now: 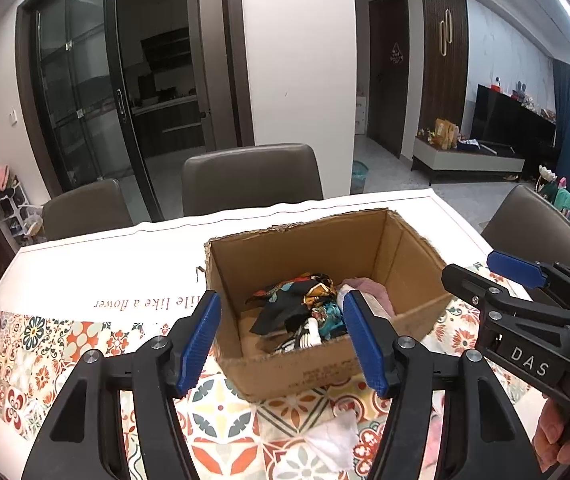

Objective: Organize soft objects
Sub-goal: 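Move both tools back toward the pink headband and white cloth on the runner, then grasp the pink fluffy headband with the left tool while the right tool grasps the white cloth, then carry the pink headband with the left tool while the right tool carries the white cloth over the box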

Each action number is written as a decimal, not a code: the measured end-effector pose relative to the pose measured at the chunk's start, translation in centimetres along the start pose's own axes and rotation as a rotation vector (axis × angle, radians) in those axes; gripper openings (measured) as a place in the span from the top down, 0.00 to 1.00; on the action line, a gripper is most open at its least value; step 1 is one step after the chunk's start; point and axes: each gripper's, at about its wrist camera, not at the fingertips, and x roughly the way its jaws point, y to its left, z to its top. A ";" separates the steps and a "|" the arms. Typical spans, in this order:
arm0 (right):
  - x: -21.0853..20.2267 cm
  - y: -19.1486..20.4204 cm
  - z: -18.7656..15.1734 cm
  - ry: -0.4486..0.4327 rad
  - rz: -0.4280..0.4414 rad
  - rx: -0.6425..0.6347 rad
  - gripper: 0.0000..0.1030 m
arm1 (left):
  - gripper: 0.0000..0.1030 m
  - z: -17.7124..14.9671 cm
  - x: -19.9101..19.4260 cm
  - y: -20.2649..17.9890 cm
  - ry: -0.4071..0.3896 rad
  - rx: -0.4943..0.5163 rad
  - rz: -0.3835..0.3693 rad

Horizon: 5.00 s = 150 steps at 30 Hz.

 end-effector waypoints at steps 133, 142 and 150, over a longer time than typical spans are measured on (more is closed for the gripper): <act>-1.2 -5.5 -23.4 0.172 -0.159 0.089 0.78 | 0.38 -17.5 4.9 -11.6 0.244 0.033 -0.367; -1.6 -5.9 -23.4 0.149 -0.155 0.101 0.87 | 0.49 -18.1 5.6 -11.7 0.271 0.021 -0.364; -1.5 -6.0 -23.2 0.152 -0.151 0.108 0.87 | 0.80 -18.3 5.7 -11.4 0.269 0.008 -0.357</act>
